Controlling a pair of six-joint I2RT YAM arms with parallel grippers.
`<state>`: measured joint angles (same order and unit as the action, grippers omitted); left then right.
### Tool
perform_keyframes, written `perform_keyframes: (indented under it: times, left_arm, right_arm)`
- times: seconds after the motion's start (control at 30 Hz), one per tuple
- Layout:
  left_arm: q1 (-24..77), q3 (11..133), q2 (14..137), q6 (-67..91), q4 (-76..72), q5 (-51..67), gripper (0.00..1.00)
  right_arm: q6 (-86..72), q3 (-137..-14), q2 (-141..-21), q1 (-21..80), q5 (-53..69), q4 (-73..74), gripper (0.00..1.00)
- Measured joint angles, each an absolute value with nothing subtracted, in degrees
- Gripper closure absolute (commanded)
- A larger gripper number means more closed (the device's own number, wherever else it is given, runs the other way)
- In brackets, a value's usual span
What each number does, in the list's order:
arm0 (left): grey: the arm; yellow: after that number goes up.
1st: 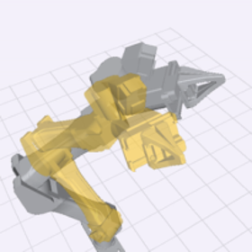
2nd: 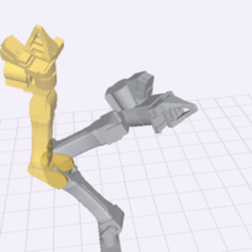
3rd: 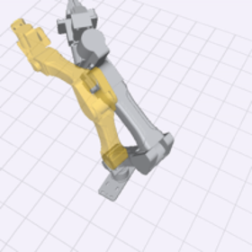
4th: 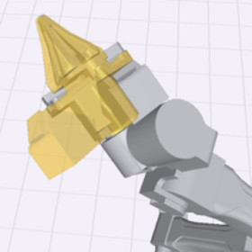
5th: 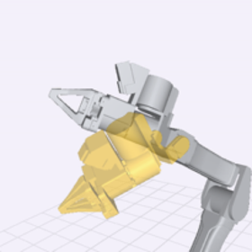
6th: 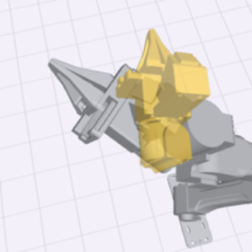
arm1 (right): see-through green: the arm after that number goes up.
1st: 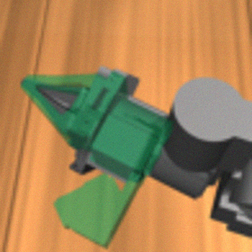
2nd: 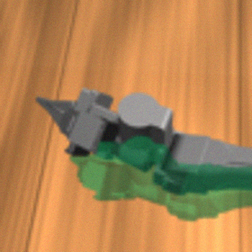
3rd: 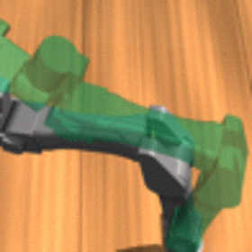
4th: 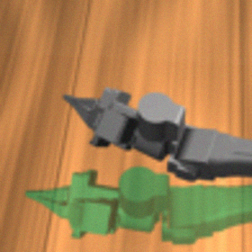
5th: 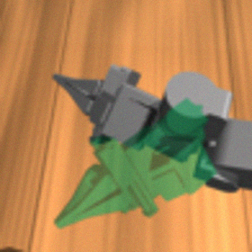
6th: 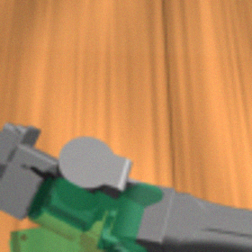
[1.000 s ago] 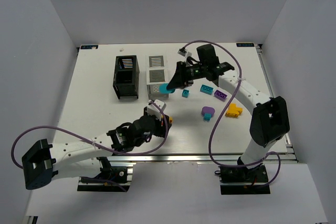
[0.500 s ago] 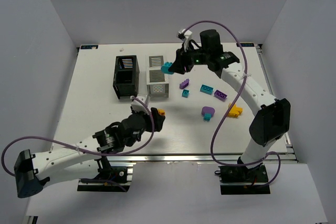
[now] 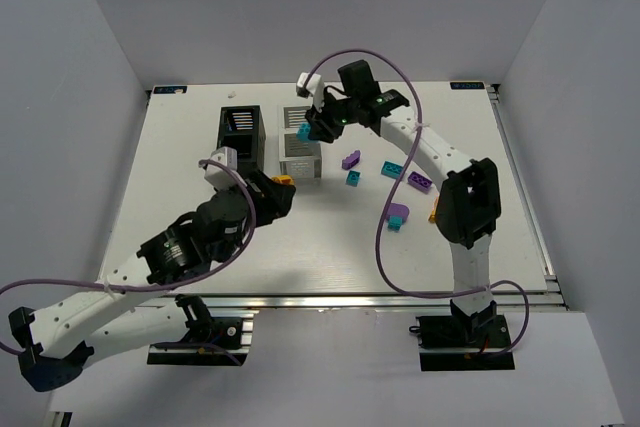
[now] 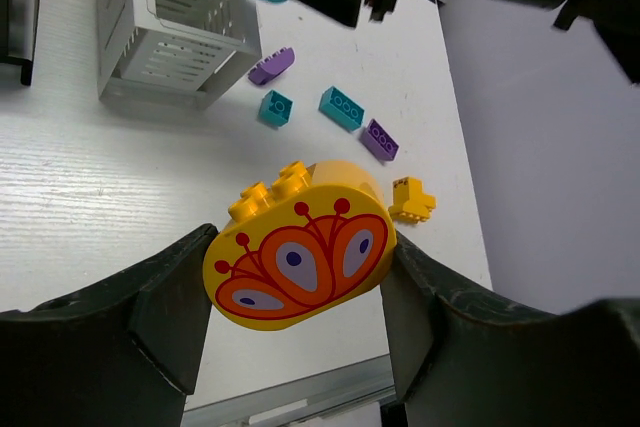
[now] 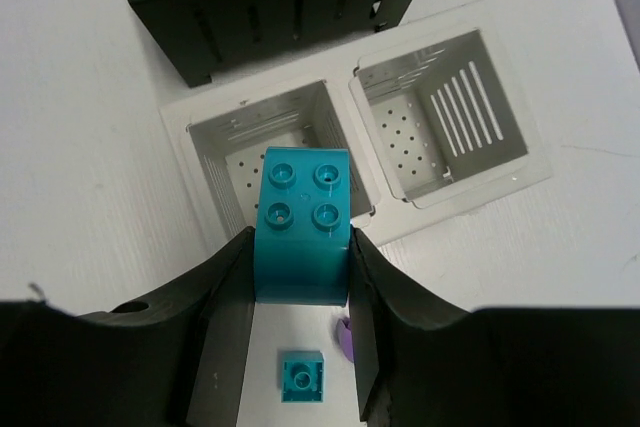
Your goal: Sort the legos into containers by color
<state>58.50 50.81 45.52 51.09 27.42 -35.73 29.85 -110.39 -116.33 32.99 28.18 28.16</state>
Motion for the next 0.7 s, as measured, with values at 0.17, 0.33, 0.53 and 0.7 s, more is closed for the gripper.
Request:
perform_keyframes:
  times: [0.17, 0.33, 0.53, 0.7]
  left_arm:
    - [53.6, 57.2, 49.6, 52.1, 30.6, -32.8, 1.0]
    - [45.1, 63.3, 55.5, 50.8, 32.9, -27.1, 1.0]
    - [35.0, 69.2, 61.0, 48.5, 35.7, -19.9, 1.0]
    - [26.6, 69.3, 61.2, 48.3, 37.1, -14.8, 1.0]
  right_arm:
    - [33.8, -111.3, -118.1, 34.6, 26.0, 30.5, 0.96]
    - [35.7, -112.0, -118.2, 35.2, 24.9, 30.6, 0.94]
    - [36.6, -113.6, -118.9, 35.8, 24.1, 30.8, 0.78]
    - [37.0, -113.9, -119.8, 36.3, 23.9, 31.3, 0.51]
